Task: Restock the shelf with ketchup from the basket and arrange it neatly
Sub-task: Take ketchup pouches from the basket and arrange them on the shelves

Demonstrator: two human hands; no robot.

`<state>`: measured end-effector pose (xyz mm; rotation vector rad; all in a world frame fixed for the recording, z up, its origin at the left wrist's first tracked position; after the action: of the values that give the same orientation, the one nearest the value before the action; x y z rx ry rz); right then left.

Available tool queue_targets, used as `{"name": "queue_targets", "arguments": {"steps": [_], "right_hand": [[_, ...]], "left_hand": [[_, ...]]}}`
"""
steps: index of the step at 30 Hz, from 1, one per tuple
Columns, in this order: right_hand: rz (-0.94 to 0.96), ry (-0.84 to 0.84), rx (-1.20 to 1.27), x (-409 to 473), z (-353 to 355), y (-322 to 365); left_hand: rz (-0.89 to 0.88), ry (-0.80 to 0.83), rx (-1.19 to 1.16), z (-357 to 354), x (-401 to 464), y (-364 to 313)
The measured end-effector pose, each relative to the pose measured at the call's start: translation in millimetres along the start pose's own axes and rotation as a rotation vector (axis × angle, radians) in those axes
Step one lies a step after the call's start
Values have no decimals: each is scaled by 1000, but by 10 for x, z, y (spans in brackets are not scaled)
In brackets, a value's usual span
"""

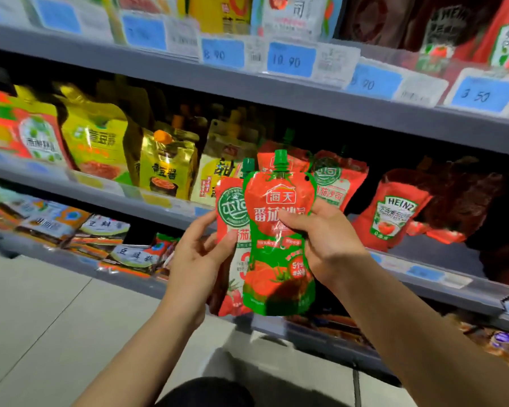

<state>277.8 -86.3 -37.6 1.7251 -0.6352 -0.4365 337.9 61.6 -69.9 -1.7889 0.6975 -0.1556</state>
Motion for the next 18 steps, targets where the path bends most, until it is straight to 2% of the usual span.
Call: {"name": "queue_targets", "arguments": {"steps": [3, 8, 14, 16, 18], "right_hand": [[-47, 45, 72, 39, -205, -69], [-85, 106, 121, 59, -547, -232], [-1, 163, 88, 39, -640, -350], [67, 194, -28, 73, -536, -281], [280, 142, -403, 196, -312, -160]], "left_hand": [[-21, 17, 58, 65, 15, -60], [-29, -64, -3, 291, 53, -80], [-25, -140, 40, 422, 201, -23], [-10, -152, 6, 445, 263, -1], [-6, -177, -39, 501, 315, 4]]}}
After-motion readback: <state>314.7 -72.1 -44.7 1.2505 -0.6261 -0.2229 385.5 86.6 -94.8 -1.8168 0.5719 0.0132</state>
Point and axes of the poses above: each hand's wrist, its own x-axis towards the middle knuckle, its own z-axis out of the back of the hand, y = z × x, the point moved 5 cm from there along x, towards the middle knuckle, and after that the axes turned 15 degrees about z, right-handed, at the moved point
